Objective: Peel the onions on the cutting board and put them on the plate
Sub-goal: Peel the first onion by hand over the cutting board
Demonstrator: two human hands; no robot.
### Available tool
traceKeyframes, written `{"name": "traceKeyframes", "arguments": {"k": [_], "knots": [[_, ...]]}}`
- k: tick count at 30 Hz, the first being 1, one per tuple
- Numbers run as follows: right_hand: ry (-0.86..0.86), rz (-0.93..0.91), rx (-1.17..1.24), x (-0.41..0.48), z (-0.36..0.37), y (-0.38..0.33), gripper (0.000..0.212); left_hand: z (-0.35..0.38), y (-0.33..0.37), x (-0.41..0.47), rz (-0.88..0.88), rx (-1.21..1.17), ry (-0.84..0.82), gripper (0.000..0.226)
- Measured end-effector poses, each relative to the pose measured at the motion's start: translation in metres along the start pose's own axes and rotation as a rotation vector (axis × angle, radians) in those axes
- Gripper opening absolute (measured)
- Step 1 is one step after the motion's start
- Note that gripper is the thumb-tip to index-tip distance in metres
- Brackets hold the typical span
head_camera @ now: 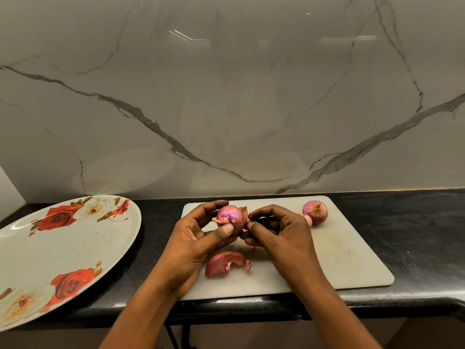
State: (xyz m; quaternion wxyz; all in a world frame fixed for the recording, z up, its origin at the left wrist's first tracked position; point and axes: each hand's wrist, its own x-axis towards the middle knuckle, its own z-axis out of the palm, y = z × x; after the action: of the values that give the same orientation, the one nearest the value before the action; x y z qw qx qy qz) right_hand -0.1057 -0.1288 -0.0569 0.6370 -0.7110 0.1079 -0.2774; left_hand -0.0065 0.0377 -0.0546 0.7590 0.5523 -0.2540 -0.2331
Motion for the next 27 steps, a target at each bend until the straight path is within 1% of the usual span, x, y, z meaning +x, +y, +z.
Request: {"name": "traceKeyframes", "arguments": {"k": [3, 6, 10, 22, 27], "knots": [[-0.017, -0.017, -0.046, -0.0004, 0.0018, 0.0005, 0.021, -0.0004, -0.0001, -0.0001, 0.01, 0.03, 0.009, 0.058], [-0.059, -0.015, -0.028, -0.0001, 0.0025, -0.0012, 0.018, -0.001, -0.0009, -0.0006, 0.015, 0.035, 0.0, 0.059], [-0.075, -0.016, -0.057, 0.0007, 0.0028, -0.001, 0.028, -0.0024, -0.0015, -0.0008, 0.023, 0.06, -0.012, 0.061], [-0.087, 0.008, 0.002, 0.0032, -0.0017, -0.001, 0.022, -0.0012, 0.0003, -0.0038, 0.03, 0.081, -0.038, 0.06], [-0.072, 0.004, 0.032, 0.0013, -0.0007, -0.0042, 0.03, -0.0002, 0.0032, -0.0043, 0.021, 0.038, -0.042, 0.061]]}}
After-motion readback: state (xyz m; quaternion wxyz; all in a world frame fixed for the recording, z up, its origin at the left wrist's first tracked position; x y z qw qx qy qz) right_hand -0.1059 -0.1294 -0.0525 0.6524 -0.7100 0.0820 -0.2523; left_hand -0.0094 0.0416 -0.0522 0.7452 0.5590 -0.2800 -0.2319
